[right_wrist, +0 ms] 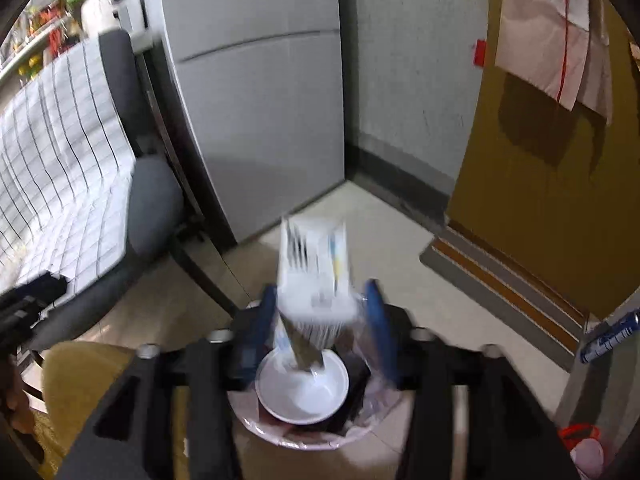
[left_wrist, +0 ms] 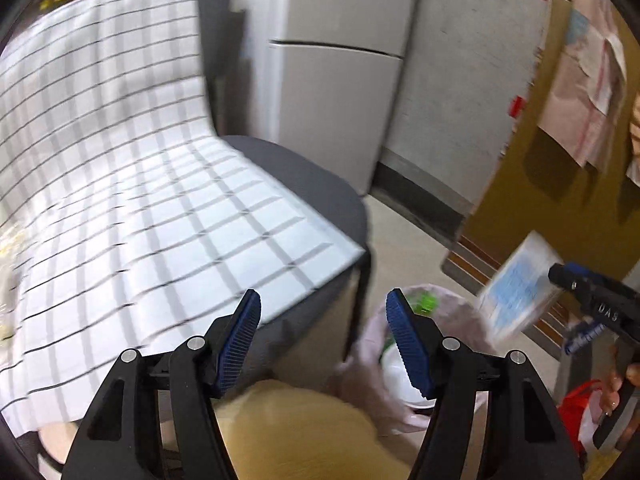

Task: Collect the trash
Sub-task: 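Return to the chair and grasp the clear plastic tray with the right gripper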

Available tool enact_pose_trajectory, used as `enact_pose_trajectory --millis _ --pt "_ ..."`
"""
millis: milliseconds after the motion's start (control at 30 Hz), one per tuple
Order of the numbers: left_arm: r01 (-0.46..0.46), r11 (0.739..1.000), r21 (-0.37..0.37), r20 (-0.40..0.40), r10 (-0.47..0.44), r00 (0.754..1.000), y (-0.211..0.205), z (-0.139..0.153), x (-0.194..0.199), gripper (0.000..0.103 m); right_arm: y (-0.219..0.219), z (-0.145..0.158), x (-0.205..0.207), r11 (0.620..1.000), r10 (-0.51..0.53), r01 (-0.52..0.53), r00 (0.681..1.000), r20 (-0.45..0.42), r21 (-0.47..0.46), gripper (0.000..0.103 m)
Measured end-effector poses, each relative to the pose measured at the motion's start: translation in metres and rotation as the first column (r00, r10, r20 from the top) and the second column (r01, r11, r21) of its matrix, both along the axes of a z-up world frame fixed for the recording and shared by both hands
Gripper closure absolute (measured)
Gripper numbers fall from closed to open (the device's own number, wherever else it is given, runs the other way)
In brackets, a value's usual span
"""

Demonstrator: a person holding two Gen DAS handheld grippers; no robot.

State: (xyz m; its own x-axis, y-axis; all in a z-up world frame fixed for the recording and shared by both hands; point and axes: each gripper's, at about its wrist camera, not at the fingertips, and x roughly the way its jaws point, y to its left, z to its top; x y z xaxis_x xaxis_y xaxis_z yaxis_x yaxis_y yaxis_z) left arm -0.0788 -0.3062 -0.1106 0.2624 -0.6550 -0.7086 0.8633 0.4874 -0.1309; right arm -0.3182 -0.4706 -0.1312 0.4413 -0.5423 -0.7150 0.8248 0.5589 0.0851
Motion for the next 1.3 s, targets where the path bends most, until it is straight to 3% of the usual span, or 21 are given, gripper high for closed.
enact_pose_trajectory --millis 267,500,767,1000,1300 --pt "-0.102 0.995 -0.012 0.013 0.102 0.995 0.044 0.012 0.024 0.037 0.017 0.023 0.017 0.997 0.044 -0.042 0.998 0.033 -0.058 0.045" --pt "-0.170 0.985 0.009 0.012 0.170 0.985 0.077 0.006 0.035 0.037 0.034 0.038 0.045 0.988 0.137 -0.133 0.989 0.059 -0.073 0.045" --pt "-0.315 0.948 0.038 0.021 0.314 0.949 0.132 0.007 0.061 0.035 0.076 0.055 0.119 0.931 0.363 -0.356 0.928 0.090 -0.082 0.044" --pt "-0.465 0.885 0.038 0.028 0.464 0.886 0.198 0.012 0.092 0.032 0.132 0.066 0.194 0.825 0.564 -0.558 0.819 0.106 -0.084 0.043" --pt "-0.678 0.733 0.049 0.072 0.675 0.734 0.291 0.017 0.133 0.031 0.208 0.060 0.285 0.694 0.720 -0.716 0.690 0.082 -0.072 0.042"
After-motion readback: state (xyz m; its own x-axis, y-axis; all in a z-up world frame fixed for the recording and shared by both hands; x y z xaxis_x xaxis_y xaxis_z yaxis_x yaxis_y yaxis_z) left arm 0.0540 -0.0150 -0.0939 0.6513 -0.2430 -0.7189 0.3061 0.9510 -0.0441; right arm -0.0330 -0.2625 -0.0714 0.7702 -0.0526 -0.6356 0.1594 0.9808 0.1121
